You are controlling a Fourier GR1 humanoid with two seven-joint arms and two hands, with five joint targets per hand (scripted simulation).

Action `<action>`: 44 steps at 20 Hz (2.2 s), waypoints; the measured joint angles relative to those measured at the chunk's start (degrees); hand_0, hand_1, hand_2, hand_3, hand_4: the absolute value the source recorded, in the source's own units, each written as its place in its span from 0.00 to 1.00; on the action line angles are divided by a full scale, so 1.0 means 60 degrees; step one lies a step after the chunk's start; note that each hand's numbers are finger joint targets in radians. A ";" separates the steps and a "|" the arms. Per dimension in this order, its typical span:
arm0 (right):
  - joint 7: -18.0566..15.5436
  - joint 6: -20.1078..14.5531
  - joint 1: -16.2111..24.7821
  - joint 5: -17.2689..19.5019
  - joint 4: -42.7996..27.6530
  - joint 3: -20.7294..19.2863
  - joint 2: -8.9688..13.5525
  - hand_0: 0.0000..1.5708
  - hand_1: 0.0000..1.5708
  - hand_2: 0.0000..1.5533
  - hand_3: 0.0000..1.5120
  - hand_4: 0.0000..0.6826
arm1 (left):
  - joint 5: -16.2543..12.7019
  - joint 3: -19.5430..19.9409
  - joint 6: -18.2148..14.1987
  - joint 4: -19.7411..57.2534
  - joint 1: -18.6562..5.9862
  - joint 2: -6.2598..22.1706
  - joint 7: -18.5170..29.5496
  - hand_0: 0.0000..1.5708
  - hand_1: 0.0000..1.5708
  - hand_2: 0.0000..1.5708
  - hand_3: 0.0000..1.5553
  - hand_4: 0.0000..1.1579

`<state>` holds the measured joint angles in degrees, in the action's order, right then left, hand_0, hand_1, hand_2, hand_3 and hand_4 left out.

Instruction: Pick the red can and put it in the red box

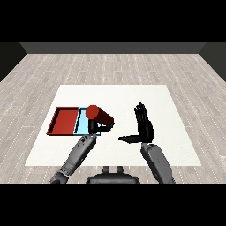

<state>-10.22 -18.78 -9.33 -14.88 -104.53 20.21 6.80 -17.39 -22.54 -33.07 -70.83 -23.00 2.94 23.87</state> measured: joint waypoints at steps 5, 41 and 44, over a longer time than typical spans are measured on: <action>-0.0240 0.0318 0.1017 -0.0112 -0.0632 -0.0428 0.0388 0.00 0.00 0.00 0.00 0.00 | 0.0068 0.0783 0.0213 -0.0410 0.0122 0.0877 -0.0342 1.00 1.00 1.00 0.95 0.98; -0.1783 0.1671 0.0950 -0.0748 0.2490 -0.2345 0.0491 0.00 0.00 0.00 0.00 0.00 | 0.2931 0.1968 0.2737 1.0333 -0.2611 0.4402 -0.2987 0.00 0.00 0.00 0.00 0.00; -0.1845 0.1804 0.0854 -0.0824 0.2597 -0.2440 0.0497 0.00 0.00 0.00 0.00 0.00 | 0.2769 0.2262 0.2657 1.0695 -0.2736 0.4388 -0.2722 0.00 0.00 0.00 0.00 0.00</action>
<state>-21.29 -7.96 -4.21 -19.82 -88.95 5.58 9.78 -0.78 -8.97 -17.13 -6.66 -39.41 29.27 7.54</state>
